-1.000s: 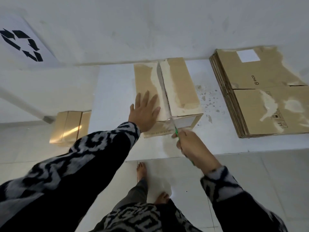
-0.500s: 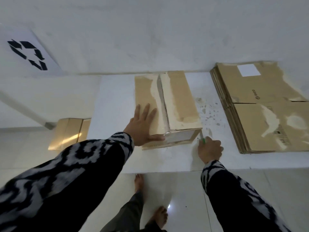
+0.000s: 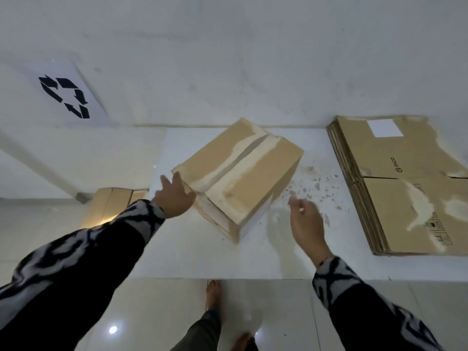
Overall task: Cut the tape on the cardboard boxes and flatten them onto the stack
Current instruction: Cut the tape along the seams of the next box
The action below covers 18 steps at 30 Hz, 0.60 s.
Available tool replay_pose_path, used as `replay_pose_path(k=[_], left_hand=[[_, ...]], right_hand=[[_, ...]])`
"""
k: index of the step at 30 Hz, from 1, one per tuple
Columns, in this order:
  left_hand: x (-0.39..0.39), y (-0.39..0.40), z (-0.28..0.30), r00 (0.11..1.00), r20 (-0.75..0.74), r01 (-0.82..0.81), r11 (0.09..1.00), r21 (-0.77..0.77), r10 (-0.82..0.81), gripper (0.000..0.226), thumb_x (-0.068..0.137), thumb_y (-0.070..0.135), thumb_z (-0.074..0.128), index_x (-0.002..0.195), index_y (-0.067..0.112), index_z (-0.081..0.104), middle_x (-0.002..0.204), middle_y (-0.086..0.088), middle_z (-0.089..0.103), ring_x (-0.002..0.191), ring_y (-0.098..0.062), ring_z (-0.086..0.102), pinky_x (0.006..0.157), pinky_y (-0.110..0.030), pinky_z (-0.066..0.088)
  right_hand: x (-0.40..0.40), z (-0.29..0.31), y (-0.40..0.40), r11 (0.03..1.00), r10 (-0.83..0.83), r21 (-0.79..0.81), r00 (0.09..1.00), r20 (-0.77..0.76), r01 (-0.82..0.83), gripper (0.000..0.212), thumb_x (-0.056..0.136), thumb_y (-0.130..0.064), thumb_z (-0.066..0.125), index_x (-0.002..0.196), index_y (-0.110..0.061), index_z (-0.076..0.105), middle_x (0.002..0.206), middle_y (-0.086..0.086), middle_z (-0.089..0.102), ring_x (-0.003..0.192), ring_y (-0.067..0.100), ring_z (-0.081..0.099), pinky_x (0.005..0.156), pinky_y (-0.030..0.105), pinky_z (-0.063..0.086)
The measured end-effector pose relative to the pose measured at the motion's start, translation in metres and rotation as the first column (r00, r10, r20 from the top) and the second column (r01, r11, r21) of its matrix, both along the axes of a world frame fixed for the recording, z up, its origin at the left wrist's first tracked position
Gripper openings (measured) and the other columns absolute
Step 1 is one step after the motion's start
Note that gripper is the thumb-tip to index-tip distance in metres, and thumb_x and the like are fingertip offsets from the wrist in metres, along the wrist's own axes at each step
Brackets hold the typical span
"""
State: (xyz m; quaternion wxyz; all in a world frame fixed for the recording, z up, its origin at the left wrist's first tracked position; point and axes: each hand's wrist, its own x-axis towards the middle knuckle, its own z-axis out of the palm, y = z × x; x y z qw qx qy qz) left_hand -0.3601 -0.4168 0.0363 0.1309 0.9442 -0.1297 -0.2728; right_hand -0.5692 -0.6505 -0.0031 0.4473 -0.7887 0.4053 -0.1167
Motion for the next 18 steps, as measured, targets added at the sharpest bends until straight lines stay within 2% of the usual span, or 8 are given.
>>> replay_pose_path(k=[2,4,6,9,12,14,16,18], left_hand=[[-0.021,-0.009,-0.001,0.977,-0.112,-0.196,0.973,-0.121,0.183,0.103,0.092,0.058,0.053,0.155,0.014,-0.015,0.161,-0.020,-0.016,0.146,-0.045,0.018,0.117,-0.049,0.021],[-0.043,-0.024,-0.006,0.942,-0.271,-0.263,0.938,-0.226,0.199,0.110,0.093,0.057,0.055,0.151,0.009,-0.025,0.163,-0.017,-0.010,0.149,-0.038,0.013,0.120,-0.047,0.019],[-0.047,-0.041,-0.015,0.925,-0.337,-0.290,0.900,-0.324,0.177,0.116,0.092,0.057,0.055,0.146,0.001,-0.030,0.164,-0.015,0.001,0.148,-0.032,0.020,0.118,-0.043,0.026],[-0.018,-0.052,-0.016,0.941,-0.243,-0.310,0.892,-0.330,0.237,0.113,0.093,0.054,0.056,0.148,-0.005,-0.023,0.162,-0.020,0.009,0.145,-0.036,0.027,0.116,-0.044,0.030],[0.024,-0.041,-0.008,0.972,0.072,-0.215,0.972,-0.097,0.223,0.090,0.097,0.055,0.045,0.155,0.008,-0.005,0.164,-0.015,0.002,0.145,-0.043,0.020,0.117,-0.053,0.021],[0.030,-0.032,-0.005,0.968,0.208,-0.149,0.989,0.019,0.142,0.082,0.097,0.058,0.039,0.156,0.016,-0.001,0.164,-0.011,-0.006,0.146,-0.048,0.005,0.115,-0.061,0.014],[0.010,-0.039,-0.008,0.986,0.152,-0.071,0.997,-0.017,0.073,0.087,0.094,0.064,0.039,0.155,0.020,-0.005,0.163,-0.009,-0.017,0.144,-0.052,-0.011,0.114,-0.066,0.009],[-0.016,-0.055,-0.015,0.999,0.048,-0.021,0.996,-0.081,0.025,0.093,0.091,0.070,0.038,0.155,0.022,-0.009,0.161,-0.005,-0.024,0.141,-0.053,-0.023,0.113,-0.069,0.009]], right_hand=[[0.032,0.008,-0.030,0.991,-0.042,-0.129,0.998,0.038,0.047,0.042,0.096,-0.052,0.050,0.120,-0.018,0.055,0.133,0.005,0.045,0.121,0.027,0.049,0.096,0.040,0.045],[0.068,0.021,-0.060,0.982,0.014,-0.186,1.000,-0.011,-0.016,0.066,0.093,-0.055,0.054,0.145,-0.017,0.037,0.155,0.001,0.024,0.139,0.027,0.031,0.110,0.047,0.035],[0.098,0.028,-0.080,0.987,0.102,-0.113,0.987,-0.127,-0.116,0.082,0.089,-0.062,0.055,0.153,-0.018,0.026,0.161,0.002,0.016,0.146,0.027,0.023,0.115,0.050,0.028],[0.106,0.031,-0.073,0.993,0.112,-0.027,0.977,-0.181,-0.119,0.075,0.075,-0.067,0.060,0.128,-0.015,0.048,0.130,0.008,0.051,0.113,0.029,0.056,0.094,0.047,0.050],[0.070,0.018,-0.027,0.996,0.011,-0.082,0.967,-0.256,-0.033,0.063,0.074,-0.072,0.059,0.104,-0.017,0.049,0.104,-0.001,0.056,0.091,0.023,0.059,0.082,0.044,0.053],[0.056,0.016,-0.011,0.995,-0.022,-0.100,0.967,-0.252,-0.004,0.068,0.080,-0.074,0.054,0.114,-0.015,0.050,0.116,0.001,0.051,0.105,0.027,0.055,0.089,0.045,0.050],[0.068,0.018,-0.027,0.977,-0.052,-0.211,0.988,-0.145,0.020,0.070,0.086,-0.067,0.055,0.133,-0.016,0.044,0.139,0.005,0.039,0.127,0.030,0.043,0.101,0.046,0.043],[0.090,0.022,-0.048,0.947,0.115,-0.282,0.981,-0.159,-0.157,0.076,0.089,-0.061,0.057,0.149,-0.022,0.031,0.158,0.000,0.021,0.144,0.026,0.023,0.113,0.046,0.031]])
